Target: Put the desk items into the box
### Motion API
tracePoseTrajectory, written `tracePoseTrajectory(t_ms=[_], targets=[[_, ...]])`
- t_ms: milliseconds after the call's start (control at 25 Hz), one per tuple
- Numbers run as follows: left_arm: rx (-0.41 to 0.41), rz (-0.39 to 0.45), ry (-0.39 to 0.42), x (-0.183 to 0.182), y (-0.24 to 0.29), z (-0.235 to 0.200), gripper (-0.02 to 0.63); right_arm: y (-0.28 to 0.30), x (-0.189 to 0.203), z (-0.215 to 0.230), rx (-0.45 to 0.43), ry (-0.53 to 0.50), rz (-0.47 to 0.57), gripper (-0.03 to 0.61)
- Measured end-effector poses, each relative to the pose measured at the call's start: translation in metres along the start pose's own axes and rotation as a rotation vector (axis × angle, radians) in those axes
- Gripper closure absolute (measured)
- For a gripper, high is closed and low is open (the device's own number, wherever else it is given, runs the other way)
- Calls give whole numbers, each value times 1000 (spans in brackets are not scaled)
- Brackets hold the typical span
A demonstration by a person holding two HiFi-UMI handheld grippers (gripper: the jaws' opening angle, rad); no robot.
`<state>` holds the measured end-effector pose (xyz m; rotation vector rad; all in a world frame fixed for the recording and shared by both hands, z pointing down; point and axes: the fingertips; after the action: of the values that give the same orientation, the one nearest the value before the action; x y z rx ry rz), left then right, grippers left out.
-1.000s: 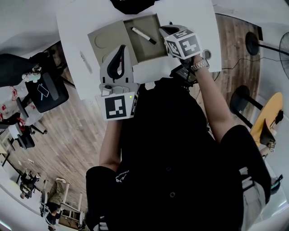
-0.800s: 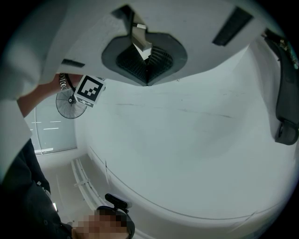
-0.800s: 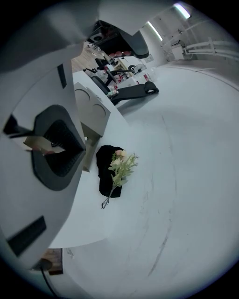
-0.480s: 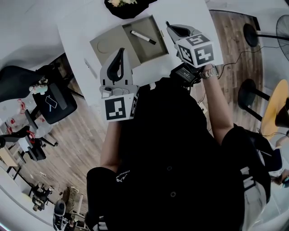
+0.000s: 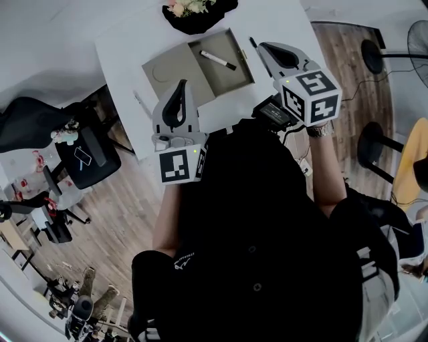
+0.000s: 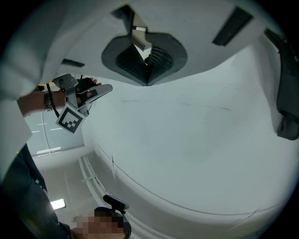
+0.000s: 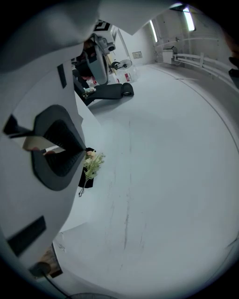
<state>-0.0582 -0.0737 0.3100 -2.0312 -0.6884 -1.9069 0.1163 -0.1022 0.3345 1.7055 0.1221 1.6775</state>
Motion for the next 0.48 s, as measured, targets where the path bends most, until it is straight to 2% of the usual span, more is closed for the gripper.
tracePoseTrajectory(t_ms=[480], targets=[[-65,52,-36,-35,-23,-20,606,-25,-50,-72,-55,-54,192,580]])
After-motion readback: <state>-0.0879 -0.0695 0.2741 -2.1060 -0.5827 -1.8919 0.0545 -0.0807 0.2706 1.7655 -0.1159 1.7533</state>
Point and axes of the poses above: the fingertips, and each gripper's own axes: y forward along the fingers, z to its right, x out of its underside, and after that the axes turned 6 degrees about -x, right-handed
